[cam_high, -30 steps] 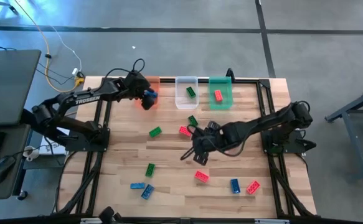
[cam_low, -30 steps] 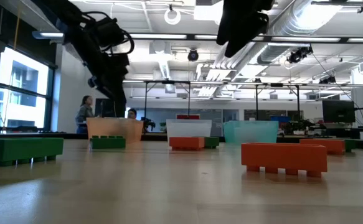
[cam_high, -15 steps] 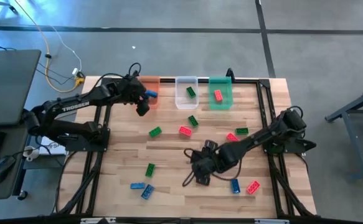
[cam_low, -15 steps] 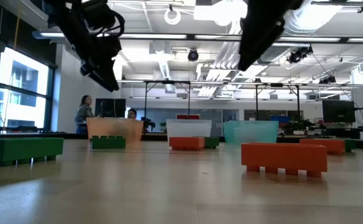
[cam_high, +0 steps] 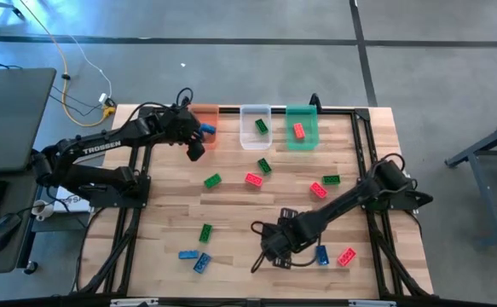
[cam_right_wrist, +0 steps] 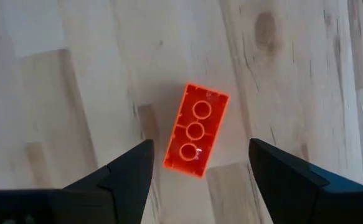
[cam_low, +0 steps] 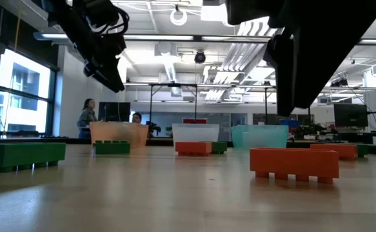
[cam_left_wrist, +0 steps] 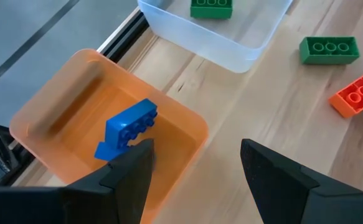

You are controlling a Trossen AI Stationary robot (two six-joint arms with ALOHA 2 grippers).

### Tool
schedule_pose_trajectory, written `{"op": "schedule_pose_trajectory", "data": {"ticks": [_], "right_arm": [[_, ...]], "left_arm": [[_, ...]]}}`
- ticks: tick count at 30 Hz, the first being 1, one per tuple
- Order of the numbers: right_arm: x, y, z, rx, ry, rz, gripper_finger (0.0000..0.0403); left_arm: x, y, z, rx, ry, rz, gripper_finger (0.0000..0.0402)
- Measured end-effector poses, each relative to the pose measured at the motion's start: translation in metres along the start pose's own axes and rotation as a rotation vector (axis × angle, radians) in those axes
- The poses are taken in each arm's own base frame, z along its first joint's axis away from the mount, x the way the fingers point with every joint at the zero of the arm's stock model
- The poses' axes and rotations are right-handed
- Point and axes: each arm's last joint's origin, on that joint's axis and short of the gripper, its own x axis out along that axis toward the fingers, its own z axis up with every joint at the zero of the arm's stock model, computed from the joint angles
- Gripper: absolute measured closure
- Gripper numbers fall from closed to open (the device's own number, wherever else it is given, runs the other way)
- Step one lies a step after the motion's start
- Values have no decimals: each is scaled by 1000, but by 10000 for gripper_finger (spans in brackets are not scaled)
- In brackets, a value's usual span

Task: Sort & place blocks by color
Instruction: Put the orange game piece into the bin

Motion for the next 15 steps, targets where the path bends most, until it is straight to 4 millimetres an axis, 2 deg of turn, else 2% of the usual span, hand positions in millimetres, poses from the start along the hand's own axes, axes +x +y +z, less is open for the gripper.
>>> {"op": "schedule_pose_trajectory", "data": {"ticks": [9,15], "right_arm": [[3,-5,4,74,-17,-31,153],[27,-2,2,64,33,-41,153]], "left_arm": [[0,0,0,1,0,-1,174],[0,0,0,2,1,-1,174]]}}
